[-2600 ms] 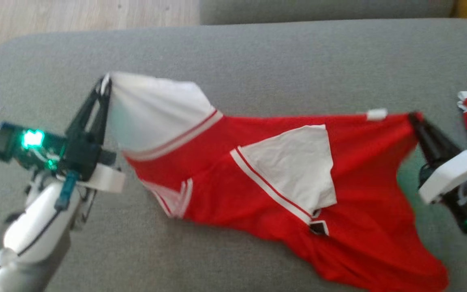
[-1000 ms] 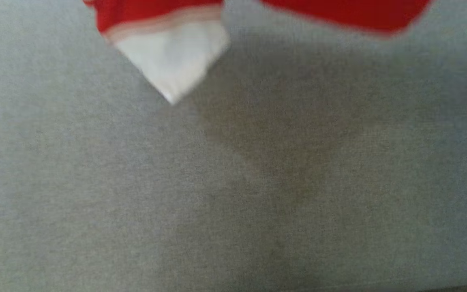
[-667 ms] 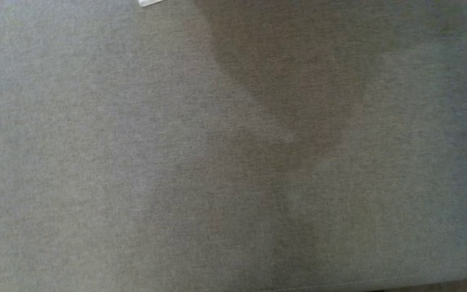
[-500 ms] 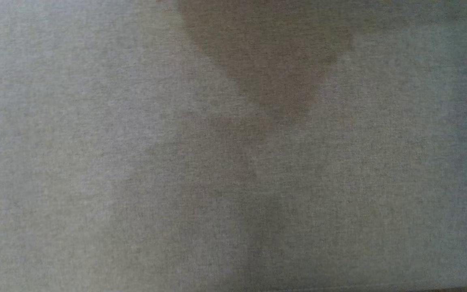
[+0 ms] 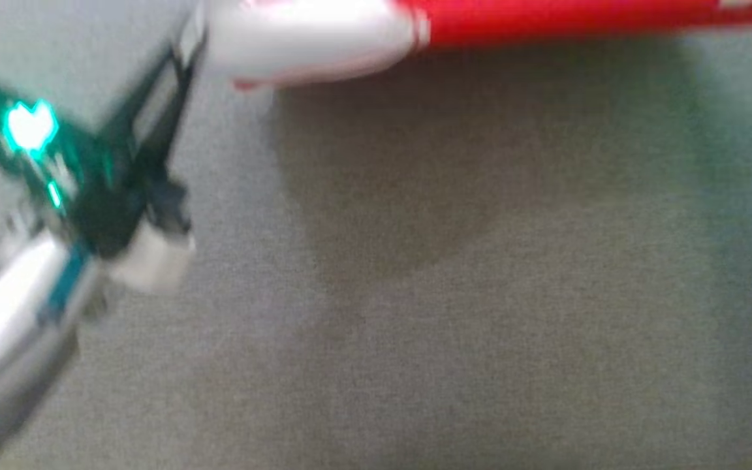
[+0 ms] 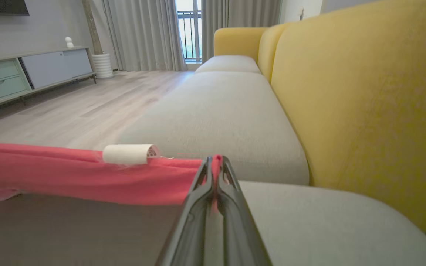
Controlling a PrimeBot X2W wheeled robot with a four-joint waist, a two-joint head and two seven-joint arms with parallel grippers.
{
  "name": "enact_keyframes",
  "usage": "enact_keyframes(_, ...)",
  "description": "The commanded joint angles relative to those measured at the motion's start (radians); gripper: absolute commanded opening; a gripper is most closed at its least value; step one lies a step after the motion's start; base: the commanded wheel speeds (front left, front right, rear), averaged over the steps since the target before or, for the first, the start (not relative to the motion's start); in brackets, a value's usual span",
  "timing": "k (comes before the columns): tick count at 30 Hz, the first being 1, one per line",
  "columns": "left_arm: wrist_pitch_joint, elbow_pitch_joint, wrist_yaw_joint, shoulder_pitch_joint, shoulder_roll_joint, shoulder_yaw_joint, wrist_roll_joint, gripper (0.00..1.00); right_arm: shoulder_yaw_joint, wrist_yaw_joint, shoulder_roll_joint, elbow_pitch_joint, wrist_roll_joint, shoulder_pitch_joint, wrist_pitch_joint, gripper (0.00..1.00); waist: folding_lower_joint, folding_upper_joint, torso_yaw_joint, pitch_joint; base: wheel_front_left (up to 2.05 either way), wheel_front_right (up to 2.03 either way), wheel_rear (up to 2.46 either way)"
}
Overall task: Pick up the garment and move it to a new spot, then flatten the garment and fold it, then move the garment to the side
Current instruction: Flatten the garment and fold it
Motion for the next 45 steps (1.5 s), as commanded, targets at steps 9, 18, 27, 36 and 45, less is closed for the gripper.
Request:
enact_keyframes(9, 0.002, -0.139, 0.065, 0.422, 0.069, 0.061, -0.070, 0.00, -0.022, -0.001, -0.057, -0.086, 0.058, 0.334, -0.006, 0.00, 0.0003, -0.0001, 0.001, -0.197, 0.00, 0.00, 0.00)
enact_keyframes(18, 0.002, -0.153, 0.067, 0.659, 0.038, 0.110, -0.094, 0.00, -0.020, -0.001, -0.071, -0.153, 0.079, 0.527, -0.005, 0.00, 0.0003, -0.0001, -0.011, -0.240, 0.00, 0.00, 0.00)
enact_keyframes(27, 0.002, -0.130, 0.025, 0.714, 0.044, 0.134, -0.106, 0.00, -0.078, -0.001, -0.062, -0.236, 0.063, 0.634, 0.021, 0.00, 0.0003, -0.0001, -0.032, -0.226, 0.00, 0.00, 0.00)
enact_keyframes(36, 0.002, 0.023, -0.052, 0.480, -0.042, 0.121, -0.037, 0.00, -0.106, -0.001, 0.003, -0.210, 0.016, 0.512, 0.081, 0.00, 0.0003, -0.0001, -0.023, -0.111, 0.00, 0.00, 0.00)
enact_keyframes(45, 0.002, 0.168, -0.109, 0.275, -0.096, 0.114, 0.040, 0.00, -0.076, -0.001, 0.013, -0.153, -0.006, 0.366, 0.088, 0.00, 0.0003, -0.0001, -0.016, -0.016, 0.00, 0.00, 0.00)
